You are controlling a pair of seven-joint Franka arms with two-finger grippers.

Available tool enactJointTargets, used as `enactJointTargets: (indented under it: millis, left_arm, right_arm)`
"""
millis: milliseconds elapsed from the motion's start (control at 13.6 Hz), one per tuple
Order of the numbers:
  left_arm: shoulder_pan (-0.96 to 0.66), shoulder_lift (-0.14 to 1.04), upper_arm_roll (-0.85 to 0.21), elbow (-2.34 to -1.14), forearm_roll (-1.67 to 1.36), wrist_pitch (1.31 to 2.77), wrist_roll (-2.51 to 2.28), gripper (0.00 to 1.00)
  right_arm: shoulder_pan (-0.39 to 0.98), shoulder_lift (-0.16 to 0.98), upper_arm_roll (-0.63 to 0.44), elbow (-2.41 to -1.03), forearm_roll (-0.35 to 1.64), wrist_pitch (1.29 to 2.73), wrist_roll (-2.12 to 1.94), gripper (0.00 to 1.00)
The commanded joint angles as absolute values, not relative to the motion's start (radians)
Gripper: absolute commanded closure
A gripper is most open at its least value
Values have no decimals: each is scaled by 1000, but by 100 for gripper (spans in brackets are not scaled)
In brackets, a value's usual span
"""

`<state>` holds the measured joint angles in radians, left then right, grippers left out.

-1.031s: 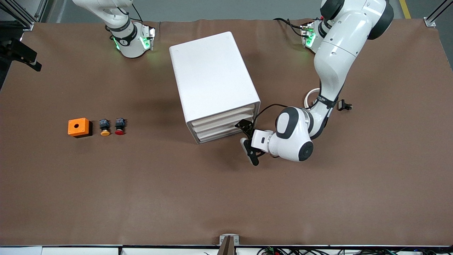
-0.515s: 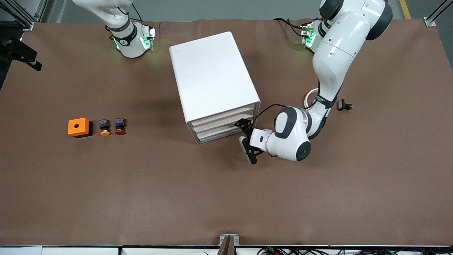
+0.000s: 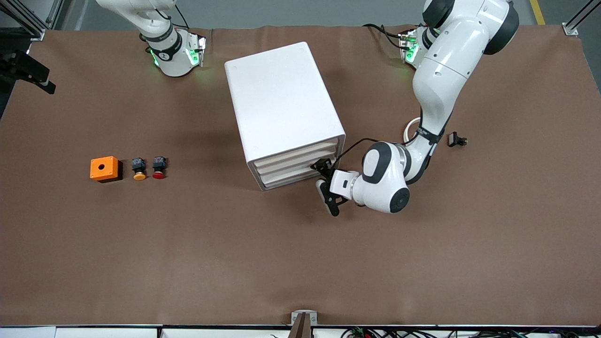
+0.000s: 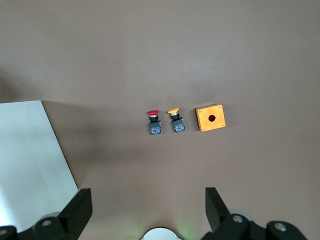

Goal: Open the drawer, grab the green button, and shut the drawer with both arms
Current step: 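Grip the top drawer handle with the left gripper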

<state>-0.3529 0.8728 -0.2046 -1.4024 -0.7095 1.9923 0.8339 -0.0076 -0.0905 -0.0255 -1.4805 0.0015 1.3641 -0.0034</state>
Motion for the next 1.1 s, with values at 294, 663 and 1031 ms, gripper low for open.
enactJointTargets:
  millis: [294, 663, 1031]
  left_arm:
    - [-357, 867, -204, -1414, -729, 1987, 844, 78]
    - [-336, 861, -206, -1411, -729, 1987, 841, 100]
    - [-313, 853, -203, -1404, -726, 1987, 841, 100]
  right_arm:
    - [-12, -121, -25, -1513, 6, 1378, 2, 0]
    - [-12, -121, -25, -1513, 6, 1378, 2, 0]
    - [-14, -121, -26, -1513, 6, 1378, 2, 0]
